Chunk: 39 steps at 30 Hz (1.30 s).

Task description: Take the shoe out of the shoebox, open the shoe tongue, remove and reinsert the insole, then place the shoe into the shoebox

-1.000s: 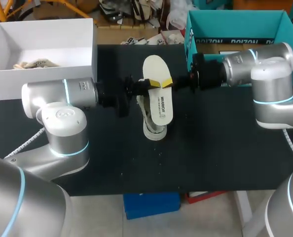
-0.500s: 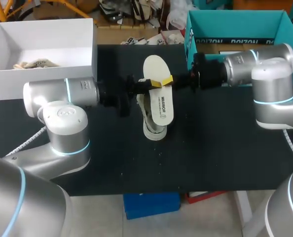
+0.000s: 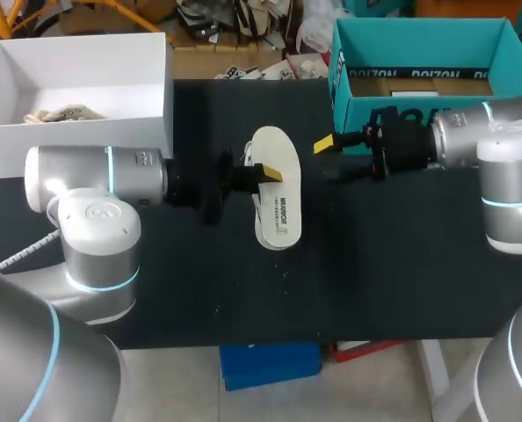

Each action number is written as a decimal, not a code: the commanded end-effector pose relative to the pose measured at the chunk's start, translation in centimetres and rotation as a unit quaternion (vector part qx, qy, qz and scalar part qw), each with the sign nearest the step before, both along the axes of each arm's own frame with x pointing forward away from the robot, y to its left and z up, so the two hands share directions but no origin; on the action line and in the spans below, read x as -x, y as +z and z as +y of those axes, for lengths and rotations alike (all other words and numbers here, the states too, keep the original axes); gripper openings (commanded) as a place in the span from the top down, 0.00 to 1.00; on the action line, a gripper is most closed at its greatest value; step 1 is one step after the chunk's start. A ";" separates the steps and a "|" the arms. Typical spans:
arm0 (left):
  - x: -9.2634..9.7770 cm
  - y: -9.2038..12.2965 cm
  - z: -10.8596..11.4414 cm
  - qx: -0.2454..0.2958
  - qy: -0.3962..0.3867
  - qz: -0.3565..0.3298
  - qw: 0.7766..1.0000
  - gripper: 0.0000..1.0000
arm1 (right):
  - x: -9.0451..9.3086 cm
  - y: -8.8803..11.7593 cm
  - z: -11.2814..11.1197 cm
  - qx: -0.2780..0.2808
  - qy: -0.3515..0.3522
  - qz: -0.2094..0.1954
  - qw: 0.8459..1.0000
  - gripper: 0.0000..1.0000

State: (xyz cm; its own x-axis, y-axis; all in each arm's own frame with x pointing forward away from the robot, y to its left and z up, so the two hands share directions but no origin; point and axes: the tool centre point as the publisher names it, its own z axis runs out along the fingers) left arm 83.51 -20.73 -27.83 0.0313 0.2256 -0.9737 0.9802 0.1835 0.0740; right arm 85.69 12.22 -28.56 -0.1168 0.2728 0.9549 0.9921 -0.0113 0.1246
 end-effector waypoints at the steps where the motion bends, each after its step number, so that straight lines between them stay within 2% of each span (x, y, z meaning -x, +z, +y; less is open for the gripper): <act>1: 2.3 0.7 1.8 -0.046 -0.006 0.026 0.999 1.00 | 2.3 0.8 -1.7 0.030 -0.048 -0.007 0.998 0.00; 9: 6.0 -0.2 4.0 -0.065 -0.017 0.090 0.994 1.00 | 4.6 1.7 -5.1 0.081 -0.113 -0.012 0.990 0.00; 17: 8.4 -1.3 5.4 -0.105 -0.038 0.141 0.984 1.00 | 7.2 2.7 -7.9 0.113 -0.159 -0.009 0.981 0.00; 26: 9.5 -1.4 5.8 -0.107 -0.061 0.167 0.978 1.00 | 9.0 4.0 -10.1 0.141 -0.196 -0.016 0.970 0.00; 39: 10.2 -1.4 5.4 -0.134 -0.111 0.195 0.965 1.00 | 9.9 5.4 -11.8 0.167 -0.227 -0.038 0.959 0.00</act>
